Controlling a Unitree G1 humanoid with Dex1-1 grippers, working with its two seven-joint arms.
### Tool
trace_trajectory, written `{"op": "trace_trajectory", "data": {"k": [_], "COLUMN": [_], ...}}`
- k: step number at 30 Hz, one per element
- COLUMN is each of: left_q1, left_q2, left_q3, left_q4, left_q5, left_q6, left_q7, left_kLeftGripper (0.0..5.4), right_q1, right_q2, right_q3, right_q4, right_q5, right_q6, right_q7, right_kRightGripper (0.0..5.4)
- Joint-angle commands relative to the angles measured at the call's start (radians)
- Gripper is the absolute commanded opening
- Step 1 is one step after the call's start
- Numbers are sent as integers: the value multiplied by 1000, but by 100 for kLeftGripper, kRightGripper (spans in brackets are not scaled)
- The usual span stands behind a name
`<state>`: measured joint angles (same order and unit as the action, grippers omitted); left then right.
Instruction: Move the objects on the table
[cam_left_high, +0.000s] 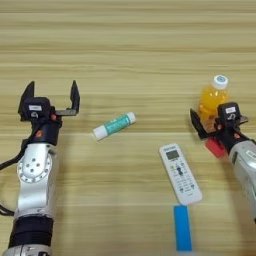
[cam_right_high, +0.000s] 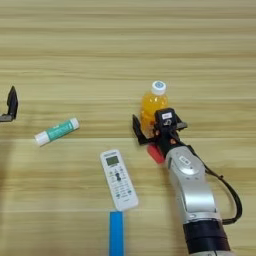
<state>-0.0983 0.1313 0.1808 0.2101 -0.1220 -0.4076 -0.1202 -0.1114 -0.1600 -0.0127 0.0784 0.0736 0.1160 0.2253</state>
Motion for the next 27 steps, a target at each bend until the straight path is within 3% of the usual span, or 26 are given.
{"op": "trace_trajectory", "data": {"k": [1, 6, 10, 27], "left_q1": [-15, -17, -19, -22], "left_q2": [-2, -2, -2, -3], "left_q3": [-5, -5, -5, -8], "left_q4": [12, 14, 16, 31], "left_q5": [1, 1, 1, 1], "left_q6": [-11, -13, -12, -21], "left_q7": [-2, -2, -3, -4], "left_kLeftGripper": [540, 540, 540, 540], "right_q1": [-10, -15, -20, -17], "right_q2": [-2, 2, 1, -5], "right_q3": [-3, -12, -17, -4], "right_q4": [14, 6, -13, -186], "right_q5": [-5, -2, -14, -55], "right_q6": [-1, -28, -98, -251], "right_q7": [-5, -14, -25, -26], "right_kRightGripper": [538, 538, 538, 538]}}
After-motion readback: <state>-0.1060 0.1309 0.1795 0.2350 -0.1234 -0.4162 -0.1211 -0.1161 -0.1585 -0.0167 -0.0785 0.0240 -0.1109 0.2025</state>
